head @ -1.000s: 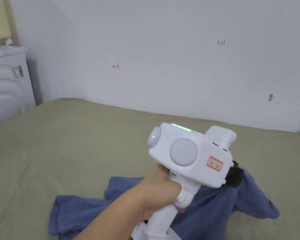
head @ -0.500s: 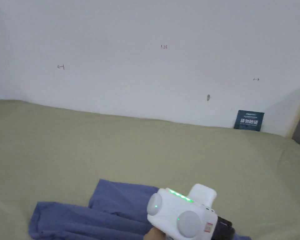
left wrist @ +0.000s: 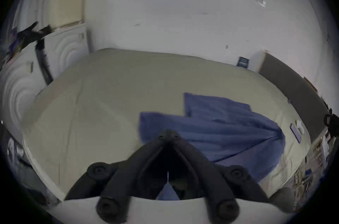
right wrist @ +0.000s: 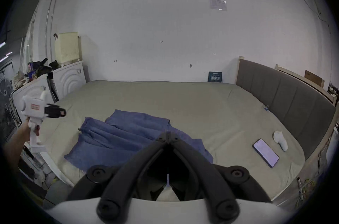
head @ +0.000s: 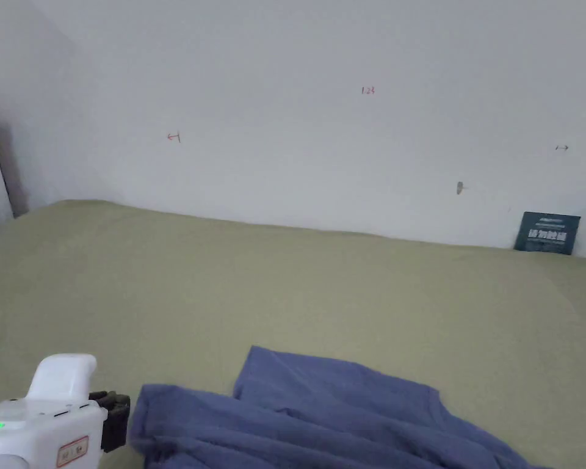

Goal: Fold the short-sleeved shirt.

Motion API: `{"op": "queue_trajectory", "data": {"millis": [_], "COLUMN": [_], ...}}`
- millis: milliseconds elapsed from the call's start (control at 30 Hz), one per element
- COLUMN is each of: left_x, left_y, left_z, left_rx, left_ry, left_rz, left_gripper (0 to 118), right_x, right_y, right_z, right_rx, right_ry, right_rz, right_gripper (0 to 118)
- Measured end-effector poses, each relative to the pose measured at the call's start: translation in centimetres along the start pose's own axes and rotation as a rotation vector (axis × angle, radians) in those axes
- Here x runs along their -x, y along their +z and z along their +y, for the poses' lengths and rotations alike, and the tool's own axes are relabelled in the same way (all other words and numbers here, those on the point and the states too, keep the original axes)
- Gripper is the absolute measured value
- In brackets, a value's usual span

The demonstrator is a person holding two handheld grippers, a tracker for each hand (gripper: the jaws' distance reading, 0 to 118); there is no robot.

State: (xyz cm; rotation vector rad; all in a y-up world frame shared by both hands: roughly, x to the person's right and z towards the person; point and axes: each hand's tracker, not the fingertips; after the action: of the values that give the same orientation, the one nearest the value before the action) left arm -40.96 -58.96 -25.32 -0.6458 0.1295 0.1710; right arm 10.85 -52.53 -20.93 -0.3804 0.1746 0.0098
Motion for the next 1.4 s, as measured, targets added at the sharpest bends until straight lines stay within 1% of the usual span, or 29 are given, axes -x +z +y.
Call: {"op": "queue_trajectory", "data": {"millis": [67,100,133,167,200,233,300,400,600,733,767,800,833,867,900,933,967,1000,1033,1067,1133,1167,1200,1233,1267,1300,1333,1367,1400], "left_x": [1.3,1.8,1.5,1.7,2.0,2.1,2.3,1.4,-1.5,-2.8,-3.1,-3.0,-3.0,-2.7,-2.7,-2.6,-2.8,-2.9,-2.7,-2.6,-1.8,-1.4,-1.2,-1.0,-0.8,-0.7,-1.0,-0.9,-0.6], "left_y": [-0.7,-1.2,-1.7,-2.6,-3.8,-4.9,-7.6,-11.8,-19.6,-21.7,-21.2,-20.7,-19.9,-19.3,-18.6,-18.5,-18.1,-17.5,-17.1,-17.1,-16.7,-16.4,-16.4,-16.5,-16.5,-16.5,-16.3,-16.1,-15.9], "left_z": [-0.6,-0.6,-0.2,0.2,0.7,1.2,2.5,4.1,5.0,3.8,3.6,3.4,3.5,3.7,3.8,3.9,4.0,4.1,4.3,4.4,4.8,4.9,4.9,4.8,4.7,4.7,4.7,4.6,4.5], "left_rx": [0.04,0.048,0.059,0.072,0.083,0.108,0.125,0.183,0.311,0.428,0.418,0.372,0.329,0.31,0.316,0.338,0.343,0.316,0.298,0.286,0.268,0.26,0.253,0.256,0.254,0.251,0.253,0.255,0.251], "left_ry": [0.043,0.051,0.06,0.069,0.09,0.107,0.14,0.143,0.041,-0.031,-0.039,-0.077,-0.09,-0.043,-0.018,-0.033,-0.069,-0.113,-0.125,-0.114,-0.044,-0.007,0.016,0.014,0.007,0.004,-0.001,0.003,0.024], "left_rz": [0.0,0.003,0.004,0.008,-0.013,-0.022,-0.037,-0.005,0.044,0.073,0.106,0.156,0.14,0.008,-0.045,-0.019,-0.024,-0.036,-0.043,-0.05,-0.08,-0.095,-0.111,-0.119,-0.113,-0.11,-0.109,-0.113,-0.126], "left_gripper": [1,10,29,72,98,106,106,106,105,101,91,77,52,2,2,2,2,2,2,2,2,2,2,2,2,2,2,2,2], "right_x": [-0.2,-0.3,-0.3,-0.3,-0.4,-0.5,-0.8,-1.1,-1.6,-2.4,-2.6,-3.1,-3.5,-3.9,-4.5,-5.2,-5.7,-6.3,-6.6,-7.1,-7.3,-7.3,-7.2,-7.1,-6.8,-6.3,-5.9,-5.3,-4.9], "right_y": [-0.6,-0.9,-1.1,-1.3,-1.5,-1.6,-2.1,-2.9,-4.4,-5.5,-5.8,-6.4,-7.0,-7.7,-8.6,-9.6,-10.7,-12.2,-13.4,-14.8,-17.7,-19.2,-20.8,-21.9,-23.2,-24.2,-24.8,-25.5,-26.1], "right_z": [-0.2,-0.2,-0.1,-0.1,-0.1,-0.1,-0.2,-0.5,-1.4,-1.9,-2.0,-2.2,-2.2,-2.1,-2.1,-2.1,-2.2,-2.3,-2.4,-2.7,-3.3,-3.7,-4.3,-4.8,-5.3,-5.8,-6.2,-6.5,-6.9], "right_rx": [0.012,0.015,0.019,0.022,0.023,0.024,0.027,0.044,0.085,0.112,0.116,0.121,0.134,0.145,0.153,0.162,0.179,0.238,0.274,0.306,0.366,0.42,0.459,0.494,0.527,0.564,0.585,0.595,0.609], "right_ry": [-0.004,-0.005,-0.005,-0.003,0.0,0.003,0.008,0.008,0.007,-0.006,-0.017,-0.039,-0.072,-0.116,-0.15,-0.174,-0.187,-0.189,-0.178,-0.152,-0.12,-0.123,-0.135,-0.154,-0.165,-0.163,-0.159,-0.139,-0.115], "right_rz": [0.003,0.004,0.005,0.004,0.002,0.0,-0.007,-0.018,-0.039,-0.052,-0.053,-0.047,-0.042,-0.035,-0.022,-0.008,0.005,-0.004,-0.001,0.006,0.004,-0.005,0.025,0.041,0.032,0.035,0.038,0.035,0.045], "right_gripper": [0,0,0,0,0,0,0,0,0,0,0,0,0,2,9,27,70,98,109,106,105,105,105,105,103,100,94,81,61]}}
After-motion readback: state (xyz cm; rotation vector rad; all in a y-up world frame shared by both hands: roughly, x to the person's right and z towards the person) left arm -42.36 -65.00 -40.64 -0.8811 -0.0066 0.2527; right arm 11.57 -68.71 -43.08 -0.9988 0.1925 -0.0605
